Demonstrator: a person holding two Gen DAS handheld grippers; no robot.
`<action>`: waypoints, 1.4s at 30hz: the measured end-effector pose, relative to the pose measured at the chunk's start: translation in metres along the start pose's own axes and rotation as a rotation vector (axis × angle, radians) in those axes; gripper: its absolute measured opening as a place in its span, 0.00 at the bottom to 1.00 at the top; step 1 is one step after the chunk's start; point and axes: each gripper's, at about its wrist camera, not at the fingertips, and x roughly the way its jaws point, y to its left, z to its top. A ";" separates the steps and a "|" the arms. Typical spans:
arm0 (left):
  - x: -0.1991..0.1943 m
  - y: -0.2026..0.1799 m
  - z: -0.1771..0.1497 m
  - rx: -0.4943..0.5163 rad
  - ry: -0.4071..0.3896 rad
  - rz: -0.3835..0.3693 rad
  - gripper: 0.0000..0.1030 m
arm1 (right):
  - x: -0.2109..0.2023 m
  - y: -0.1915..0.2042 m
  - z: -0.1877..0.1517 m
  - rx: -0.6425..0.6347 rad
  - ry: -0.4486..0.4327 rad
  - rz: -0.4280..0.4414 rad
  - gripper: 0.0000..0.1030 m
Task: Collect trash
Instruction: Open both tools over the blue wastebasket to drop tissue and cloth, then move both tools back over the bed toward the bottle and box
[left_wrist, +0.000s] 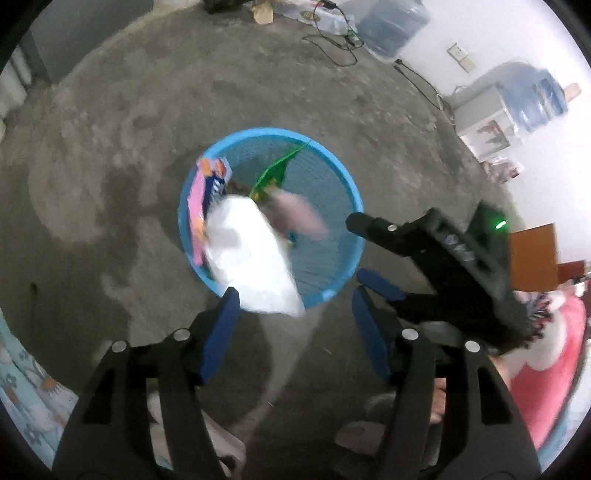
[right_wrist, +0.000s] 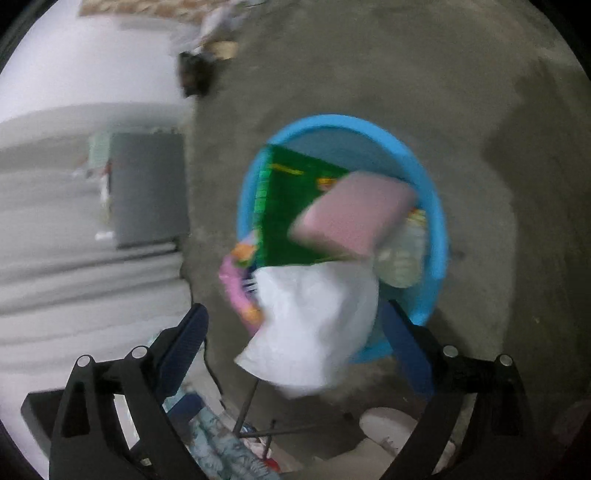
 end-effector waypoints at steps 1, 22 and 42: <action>-0.006 0.001 -0.003 -0.019 -0.006 -0.027 0.58 | -0.005 -0.005 -0.002 0.000 -0.022 0.025 0.89; -0.319 0.100 -0.191 -0.053 -0.536 0.053 0.68 | -0.124 0.171 -0.141 -0.766 -0.137 0.009 0.89; -0.428 0.241 -0.541 -0.516 -0.965 0.471 0.76 | -0.034 0.290 -0.481 -1.036 0.549 0.198 0.89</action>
